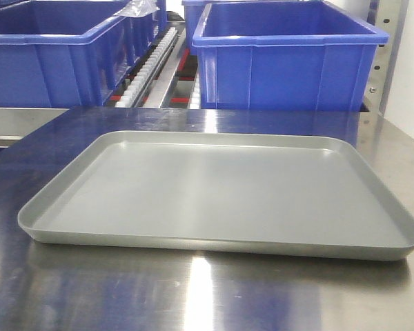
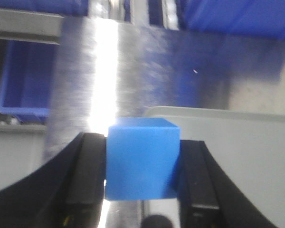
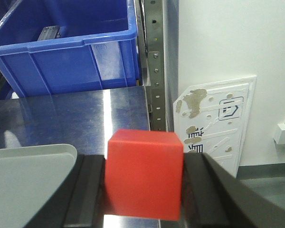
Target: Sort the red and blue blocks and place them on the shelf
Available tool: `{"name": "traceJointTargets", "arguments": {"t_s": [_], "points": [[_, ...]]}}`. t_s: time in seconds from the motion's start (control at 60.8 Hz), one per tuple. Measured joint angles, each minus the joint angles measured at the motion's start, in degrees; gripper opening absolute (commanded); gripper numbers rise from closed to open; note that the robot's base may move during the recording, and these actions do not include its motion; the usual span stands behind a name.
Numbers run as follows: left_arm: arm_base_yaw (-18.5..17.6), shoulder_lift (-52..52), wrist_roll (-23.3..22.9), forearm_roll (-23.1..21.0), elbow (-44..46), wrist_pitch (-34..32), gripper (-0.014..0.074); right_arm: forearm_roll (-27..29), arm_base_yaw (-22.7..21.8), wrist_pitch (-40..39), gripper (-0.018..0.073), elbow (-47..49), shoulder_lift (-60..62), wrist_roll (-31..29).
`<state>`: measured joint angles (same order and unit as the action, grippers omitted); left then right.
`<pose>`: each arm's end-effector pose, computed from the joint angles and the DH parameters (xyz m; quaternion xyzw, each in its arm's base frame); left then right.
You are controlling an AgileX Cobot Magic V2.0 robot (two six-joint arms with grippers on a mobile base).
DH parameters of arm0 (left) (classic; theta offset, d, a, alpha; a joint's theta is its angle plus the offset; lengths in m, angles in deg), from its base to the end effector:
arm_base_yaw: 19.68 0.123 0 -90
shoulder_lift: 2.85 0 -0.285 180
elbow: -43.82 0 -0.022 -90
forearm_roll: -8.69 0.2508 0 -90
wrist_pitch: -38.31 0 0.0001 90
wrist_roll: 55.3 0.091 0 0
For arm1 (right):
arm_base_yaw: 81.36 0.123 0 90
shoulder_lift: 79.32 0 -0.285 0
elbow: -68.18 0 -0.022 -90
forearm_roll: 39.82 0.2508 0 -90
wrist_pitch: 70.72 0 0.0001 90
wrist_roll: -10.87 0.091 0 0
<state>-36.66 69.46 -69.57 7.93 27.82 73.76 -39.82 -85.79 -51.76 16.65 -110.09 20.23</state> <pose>0.2284 -0.0705 0.3733 0.0179 0.8818 -0.1327 0.4523 0.0897 -0.0069 0.3063 0.0928 0.7675 0.0273 0.6337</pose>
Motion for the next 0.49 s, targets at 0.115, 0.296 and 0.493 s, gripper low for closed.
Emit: {"name": "traceJointTargets", "arguments": {"t_s": [0.115,0.296,0.493], "points": [[2.54,-8.26,0.0,0.04,-8.44,-3.35,0.0122,0.0,0.0,0.0,0.0057,0.0,0.0,0.0],[5.71,-20.31,0.0,0.04,-21.04,-5.8,0.0122,0.0,0.0,0.0,0.0057,0.0,0.0,0.0],[8.53,-30.39,0.13,0.29,-29.82,-6.07,0.0122,0.0,0.0,0.0,0.0057,0.0,0.0,0.0]]}}
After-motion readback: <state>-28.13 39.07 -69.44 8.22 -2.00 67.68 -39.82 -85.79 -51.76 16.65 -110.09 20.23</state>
